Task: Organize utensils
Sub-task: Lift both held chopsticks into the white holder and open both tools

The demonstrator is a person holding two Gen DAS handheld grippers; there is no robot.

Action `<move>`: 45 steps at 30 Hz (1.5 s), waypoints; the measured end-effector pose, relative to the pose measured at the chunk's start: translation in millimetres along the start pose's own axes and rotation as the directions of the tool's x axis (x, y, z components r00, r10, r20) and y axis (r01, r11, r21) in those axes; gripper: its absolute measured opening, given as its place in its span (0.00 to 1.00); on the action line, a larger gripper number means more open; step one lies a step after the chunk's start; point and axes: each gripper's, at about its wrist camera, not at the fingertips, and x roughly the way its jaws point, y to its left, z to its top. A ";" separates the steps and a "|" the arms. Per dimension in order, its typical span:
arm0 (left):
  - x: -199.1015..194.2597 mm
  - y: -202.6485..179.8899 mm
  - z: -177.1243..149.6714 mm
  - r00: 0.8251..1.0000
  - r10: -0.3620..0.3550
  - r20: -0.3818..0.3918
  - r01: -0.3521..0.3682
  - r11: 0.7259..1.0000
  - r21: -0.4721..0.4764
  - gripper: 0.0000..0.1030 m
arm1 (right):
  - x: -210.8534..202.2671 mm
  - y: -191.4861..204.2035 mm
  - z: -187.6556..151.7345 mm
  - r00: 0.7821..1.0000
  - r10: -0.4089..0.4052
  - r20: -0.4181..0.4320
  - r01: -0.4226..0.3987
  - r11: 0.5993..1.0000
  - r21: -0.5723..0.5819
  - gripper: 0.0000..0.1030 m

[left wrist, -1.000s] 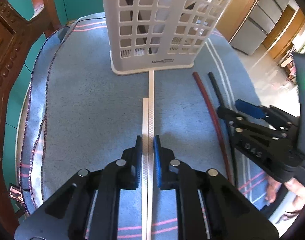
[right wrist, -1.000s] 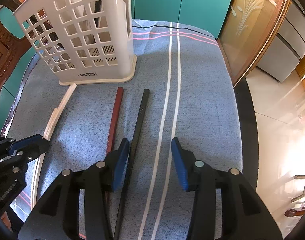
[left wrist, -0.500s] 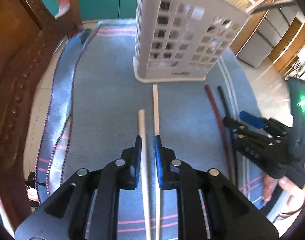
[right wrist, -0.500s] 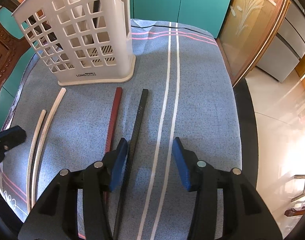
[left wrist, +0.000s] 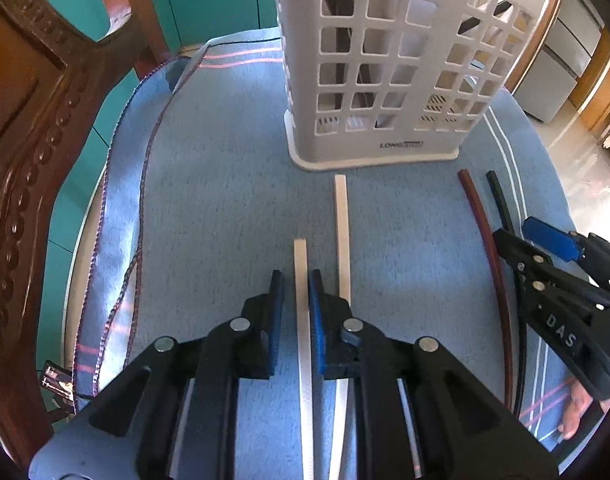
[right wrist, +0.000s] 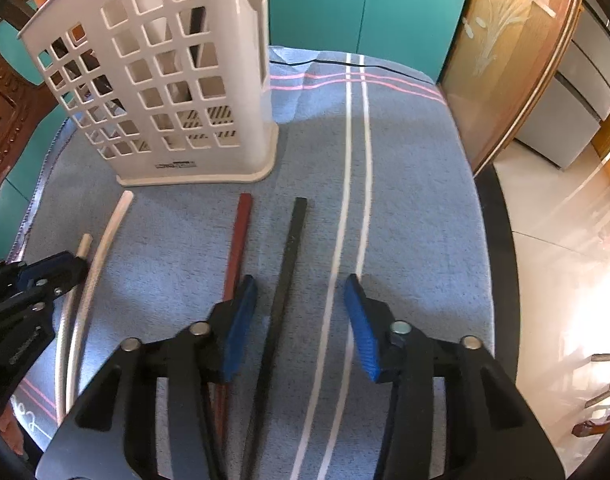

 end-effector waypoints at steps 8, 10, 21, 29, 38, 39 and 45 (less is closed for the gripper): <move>-0.5 -5.1 5.6 1.000 -0.002 0.007 0.002 1.000 -0.002 0.07 | -3.1 -1.8 5.1 0.997 0.075 0.009 -0.076 0.997 0.022 0.06; -4.3 -5.9 6.9 1.000 -0.005 0.021 0.005 1.000 -0.008 0.07 | -8.4 -5.9 7.1 0.996 0.087 0.032 -0.088 0.996 0.034 0.06; -118.4 4.2 0.5 0.952 -0.125 0.281 0.120 0.992 0.035 0.07 | -113.9 -29.5 11.0 0.930 0.256 0.264 -0.269 0.963 0.015 0.06; -225.3 4.6 5.2 0.844 -0.185 0.503 0.174 0.982 0.069 0.07 | -188.8 -42.7 13.9 0.856 0.308 0.416 -0.346 0.938 0.019 0.06; -305.6 22.9 52.2 0.687 -0.198 0.699 0.246 0.969 0.033 0.07 | -256.9 -37.8 52.6 0.753 0.257 0.605 -0.315 0.949 -0.011 0.06; -311.6 25.2 58.9 0.667 -0.195 0.719 0.260 0.965 0.021 0.07 | -262.3 -36.2 59.7 0.736 0.252 0.628 -0.311 0.950 -0.017 0.06; -313.0 43.5 84.6 0.600 -0.116 0.791 0.298 0.951 -0.086 0.07 | -270.4 -28.6 87.2 0.644 0.199 0.738 -0.304 0.953 0.008 0.06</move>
